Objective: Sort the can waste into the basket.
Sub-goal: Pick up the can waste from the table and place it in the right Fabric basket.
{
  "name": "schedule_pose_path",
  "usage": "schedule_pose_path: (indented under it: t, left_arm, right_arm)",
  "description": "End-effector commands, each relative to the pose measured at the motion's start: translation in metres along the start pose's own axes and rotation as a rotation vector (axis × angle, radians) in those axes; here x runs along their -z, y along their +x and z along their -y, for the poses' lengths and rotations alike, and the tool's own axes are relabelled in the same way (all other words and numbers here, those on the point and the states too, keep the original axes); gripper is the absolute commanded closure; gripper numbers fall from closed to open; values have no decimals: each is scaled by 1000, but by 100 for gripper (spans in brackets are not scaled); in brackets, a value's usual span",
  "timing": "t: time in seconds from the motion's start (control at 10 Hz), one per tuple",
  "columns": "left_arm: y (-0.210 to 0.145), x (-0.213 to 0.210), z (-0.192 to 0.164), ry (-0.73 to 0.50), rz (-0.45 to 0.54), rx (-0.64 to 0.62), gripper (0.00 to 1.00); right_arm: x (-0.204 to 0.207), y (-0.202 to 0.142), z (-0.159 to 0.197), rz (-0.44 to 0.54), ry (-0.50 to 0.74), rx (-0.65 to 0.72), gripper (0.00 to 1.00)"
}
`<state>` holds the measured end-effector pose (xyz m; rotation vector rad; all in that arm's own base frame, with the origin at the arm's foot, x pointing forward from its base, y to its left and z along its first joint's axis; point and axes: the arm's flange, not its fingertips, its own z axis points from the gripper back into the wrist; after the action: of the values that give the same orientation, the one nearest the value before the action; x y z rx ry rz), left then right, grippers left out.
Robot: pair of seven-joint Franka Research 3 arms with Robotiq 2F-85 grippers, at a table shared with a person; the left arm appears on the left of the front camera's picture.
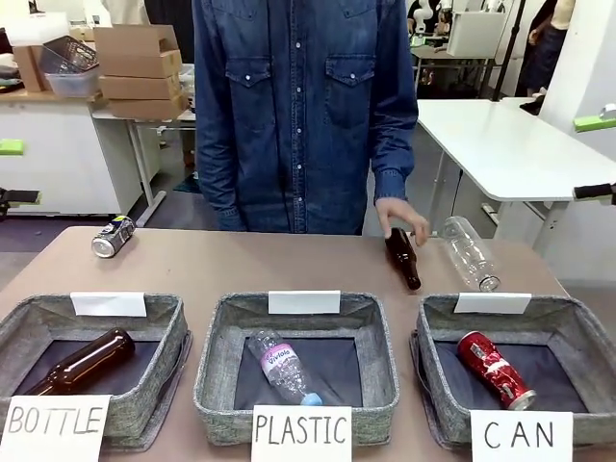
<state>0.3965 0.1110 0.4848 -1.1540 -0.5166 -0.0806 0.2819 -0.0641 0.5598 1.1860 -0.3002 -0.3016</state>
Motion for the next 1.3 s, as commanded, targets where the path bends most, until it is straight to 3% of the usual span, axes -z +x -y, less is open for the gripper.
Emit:
schedule_pose_path:
  t: [0.0, 0.1, 0.2, 0.3, 0.4, 0.5, 0.7, 0.8, 0.9, 1.0, 1.2]
  left_arm:
    - [39, 33, -32, 774, -100, 278, 0]
    - [49, 44, -42, 965, -120, 387, 0]
    - [55, 53, -47, 1021, -152, 468, 0]
    - [61, 57, -46, 1063, -120, 568, 0]
    - [70, 60, -43, 1031, 17, 631, 0]
    - [69, 56, -45, 591, -96, 350, 0]
    - [69, 56, -45, 591, -96, 350, 0]
    - [74, 61, -45, 685, -88, 434, 0]
    - [79, 84, -54, 641, -136, 433, 0]
    - [91, 100, -73, 723, -163, 425, 0]
    - [108, 121, -109, 763, -236, 368, 0]
  right_arm:
    - [-2, 2, -1, -6, -5, -27, 0]
    - [-2, 2, -1, -6, -5, -27, 0]
    - [-2, 2, -1, -6, -5, -27, 0]
    - [-2, 2, -1, -6, -5, -27, 0]
    - [-2, 2, -1, -6, -5, -27, 0]
    - [-2, 2, -1, -6, -5, -27, 0]
    - [-2, 2, -1, -6, -5, -27, 0]
    - [-2, 2, -1, -6, -5, -27, 0]
    - [-2, 2, -1, -6, -5, -27, 0]
    - [-2, 2, -1, -6, -5, -27, 0]
    - [-2, 2, -1, -6, -5, -27, 0]
